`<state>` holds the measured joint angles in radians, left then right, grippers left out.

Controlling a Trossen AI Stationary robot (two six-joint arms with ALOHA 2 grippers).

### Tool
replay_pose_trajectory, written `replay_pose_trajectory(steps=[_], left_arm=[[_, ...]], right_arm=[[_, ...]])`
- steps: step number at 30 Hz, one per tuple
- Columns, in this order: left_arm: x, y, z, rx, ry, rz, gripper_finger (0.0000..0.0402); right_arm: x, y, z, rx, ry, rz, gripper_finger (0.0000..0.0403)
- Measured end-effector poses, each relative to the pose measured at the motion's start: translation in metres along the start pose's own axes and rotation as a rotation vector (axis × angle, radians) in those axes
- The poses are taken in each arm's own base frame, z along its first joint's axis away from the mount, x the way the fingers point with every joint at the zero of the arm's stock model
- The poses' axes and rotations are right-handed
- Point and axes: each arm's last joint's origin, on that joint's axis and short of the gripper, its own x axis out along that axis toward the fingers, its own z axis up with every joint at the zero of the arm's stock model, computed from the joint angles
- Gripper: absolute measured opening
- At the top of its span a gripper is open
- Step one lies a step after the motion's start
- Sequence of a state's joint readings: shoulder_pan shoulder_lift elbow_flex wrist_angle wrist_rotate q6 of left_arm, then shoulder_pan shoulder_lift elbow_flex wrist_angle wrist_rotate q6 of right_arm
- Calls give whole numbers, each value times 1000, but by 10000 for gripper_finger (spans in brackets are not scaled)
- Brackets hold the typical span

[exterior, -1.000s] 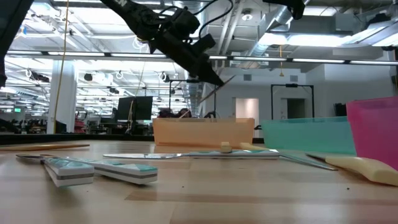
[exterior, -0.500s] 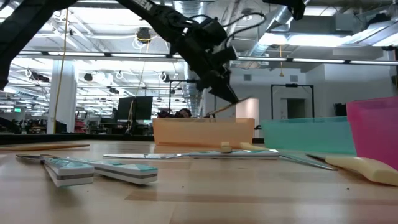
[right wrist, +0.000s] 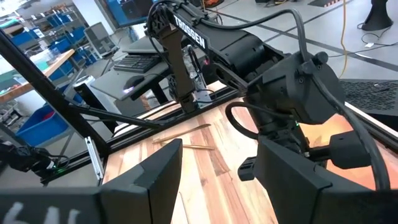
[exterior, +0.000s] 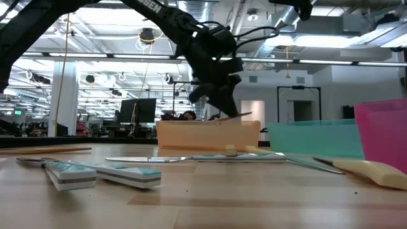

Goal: Sort silverware by color (type)
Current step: Put the right gold knife into the orange bin, then put the top white patterned knife into the blue bin

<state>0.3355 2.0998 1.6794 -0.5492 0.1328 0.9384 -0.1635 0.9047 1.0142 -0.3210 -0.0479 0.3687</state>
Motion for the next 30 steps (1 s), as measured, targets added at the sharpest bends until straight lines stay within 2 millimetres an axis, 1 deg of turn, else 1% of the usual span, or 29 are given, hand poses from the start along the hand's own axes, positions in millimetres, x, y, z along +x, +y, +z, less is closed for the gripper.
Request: replay_pose_trajectory(steps=[5, 12, 19, 23, 27, 30], left_arm=[[0, -4, -3, 39, 37, -35, 10], [0, -3, -3, 60, 35, -28, 39], [10, -7, -6, 82, 77, -40, 55], [11, -6, -4, 37, 96, -1, 64], [4, 1, 0, -34, 111, 50, 66], [-10, 9, 8, -56, 98, 69, 66]], right_arm=[[0, 0, 0, 0, 0, 0, 230], [0, 0, 0, -1, 0, 0, 230], [0, -1, -2, 0, 19, -7, 230], [0, -1, -2, 14, 19, -7, 230], [0, -1, -2, 17, 19, -6, 230], [-1, -1, -2, 17, 18, -5, 230]])
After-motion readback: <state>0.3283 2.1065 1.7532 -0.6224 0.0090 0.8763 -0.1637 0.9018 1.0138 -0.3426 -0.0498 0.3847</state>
